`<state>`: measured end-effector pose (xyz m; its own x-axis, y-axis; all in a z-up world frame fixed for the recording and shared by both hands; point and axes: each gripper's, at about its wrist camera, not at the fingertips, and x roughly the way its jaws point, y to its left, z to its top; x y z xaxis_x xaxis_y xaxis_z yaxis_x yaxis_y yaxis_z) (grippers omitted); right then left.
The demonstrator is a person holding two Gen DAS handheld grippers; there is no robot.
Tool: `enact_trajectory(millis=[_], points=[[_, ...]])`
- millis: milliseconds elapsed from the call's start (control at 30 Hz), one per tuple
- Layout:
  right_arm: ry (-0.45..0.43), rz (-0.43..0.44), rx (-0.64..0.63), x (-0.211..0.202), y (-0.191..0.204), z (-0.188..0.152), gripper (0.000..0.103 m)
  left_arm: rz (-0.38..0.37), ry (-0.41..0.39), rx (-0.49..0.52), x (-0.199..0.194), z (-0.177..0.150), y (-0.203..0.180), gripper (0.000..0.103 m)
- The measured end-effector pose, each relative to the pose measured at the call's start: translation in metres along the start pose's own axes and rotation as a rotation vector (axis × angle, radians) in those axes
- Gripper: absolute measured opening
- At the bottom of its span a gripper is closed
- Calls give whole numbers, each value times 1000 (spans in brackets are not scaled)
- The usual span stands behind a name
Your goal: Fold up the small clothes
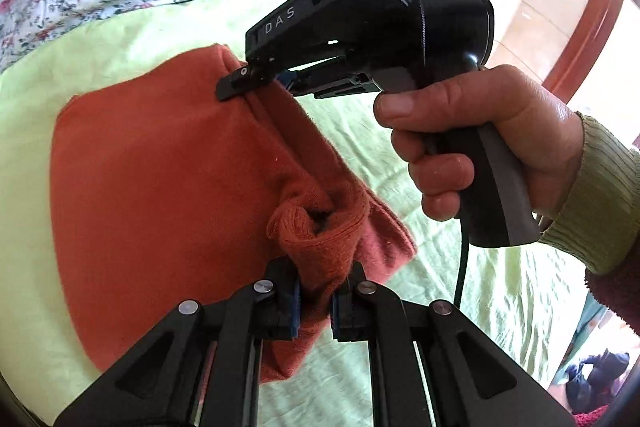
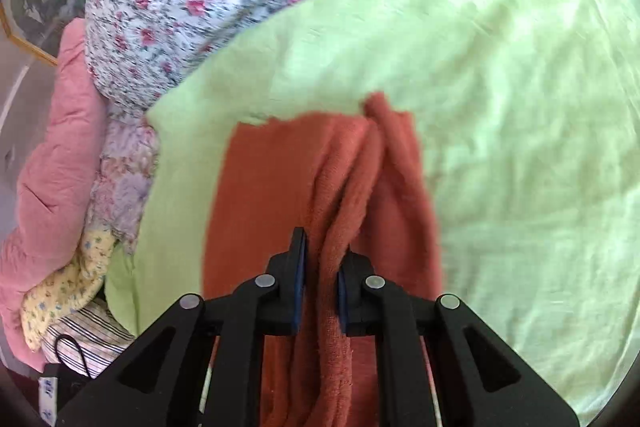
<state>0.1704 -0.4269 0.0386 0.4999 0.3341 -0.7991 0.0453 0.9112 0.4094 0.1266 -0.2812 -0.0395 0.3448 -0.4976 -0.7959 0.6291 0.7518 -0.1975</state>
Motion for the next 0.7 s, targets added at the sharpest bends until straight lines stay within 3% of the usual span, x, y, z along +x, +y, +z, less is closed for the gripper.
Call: enact_trajectory(millis=[133, 433, 533, 600, 633, 700], points=[[-38, 42, -32, -8, 2, 1, 14, -18, 9, -9, 4, -2, 0, 9], [-4, 8, -10, 9, -20, 0, 15, -34, 50, -50, 26, 4, -1, 12], [-2, 1, 20, 5, -23, 0, 19, -58, 60, -66, 23, 1, 1, 22], [-20, -25, 21, -4, -21, -1, 26, -76, 74, -78, 21, -1, 6, 43], [-32, -42, 22, -9, -21, -2, 27, -80, 82, -87, 19, -3, 8, 48], [-65, -78, 32, -22, -19, -4, 28, -92, 92, -108, 12, -9, 11, 51]])
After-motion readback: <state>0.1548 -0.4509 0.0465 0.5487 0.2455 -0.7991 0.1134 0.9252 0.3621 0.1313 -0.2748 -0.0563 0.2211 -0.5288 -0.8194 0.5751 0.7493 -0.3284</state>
